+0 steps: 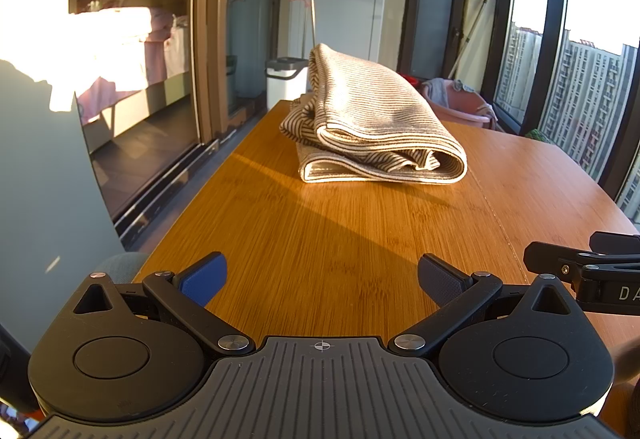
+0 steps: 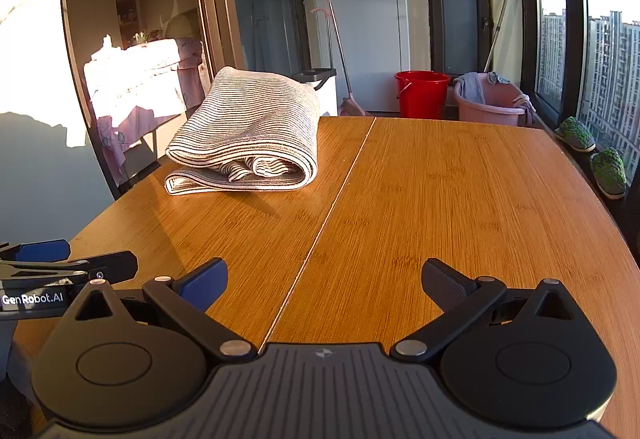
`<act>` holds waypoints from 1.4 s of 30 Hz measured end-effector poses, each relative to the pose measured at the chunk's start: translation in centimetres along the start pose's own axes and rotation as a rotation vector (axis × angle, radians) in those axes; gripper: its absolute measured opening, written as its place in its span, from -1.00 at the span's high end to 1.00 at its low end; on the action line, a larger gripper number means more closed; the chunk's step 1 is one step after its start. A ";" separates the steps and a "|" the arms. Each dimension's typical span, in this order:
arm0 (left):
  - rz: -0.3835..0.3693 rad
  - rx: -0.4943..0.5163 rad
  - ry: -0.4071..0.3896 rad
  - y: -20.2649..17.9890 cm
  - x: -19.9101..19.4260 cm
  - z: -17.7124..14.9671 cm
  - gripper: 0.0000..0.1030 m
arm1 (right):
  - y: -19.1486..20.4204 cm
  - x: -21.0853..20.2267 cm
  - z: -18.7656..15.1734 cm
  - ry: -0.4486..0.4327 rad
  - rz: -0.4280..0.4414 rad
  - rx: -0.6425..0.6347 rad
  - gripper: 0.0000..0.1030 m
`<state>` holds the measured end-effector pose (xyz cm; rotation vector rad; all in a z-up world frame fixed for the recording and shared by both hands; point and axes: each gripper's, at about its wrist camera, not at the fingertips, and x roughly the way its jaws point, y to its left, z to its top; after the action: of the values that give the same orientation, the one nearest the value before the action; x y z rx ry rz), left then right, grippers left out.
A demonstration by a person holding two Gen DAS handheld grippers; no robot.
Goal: Fold clothes
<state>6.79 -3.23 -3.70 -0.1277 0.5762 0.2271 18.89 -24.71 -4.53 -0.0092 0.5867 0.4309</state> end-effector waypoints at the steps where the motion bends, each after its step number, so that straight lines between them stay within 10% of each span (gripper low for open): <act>1: 0.000 0.000 0.000 0.0 0.0 0.0 -1.00 | 0.0 0.0 0.0 0.000 0.000 0.000 -1.00; 23: 0.004 -0.013 0.031 0.1 0.4 0.2 -1.00 | -0.1 0.1 -0.1 0.008 0.005 0.002 -1.00; 28: 0.053 0.023 -0.107 0.0 -1.3 0.3 -1.00 | -0.3 0.1 0.0 0.004 0.021 0.003 -1.00; 34: -0.026 0.064 -0.192 1.5 -3.0 1.4 -1.00 | 1.8 -1.0 -0.2 -0.047 0.198 -0.163 -1.00; 42: -0.014 -0.028 -0.272 6.4 -3.9 4.4 -1.00 | 12.0 -1.9 -1.7 0.112 0.487 -0.514 -1.00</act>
<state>4.40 3.07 1.78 -0.1259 0.3016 0.2344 11.83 -14.77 -3.62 -0.3898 0.5732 1.0522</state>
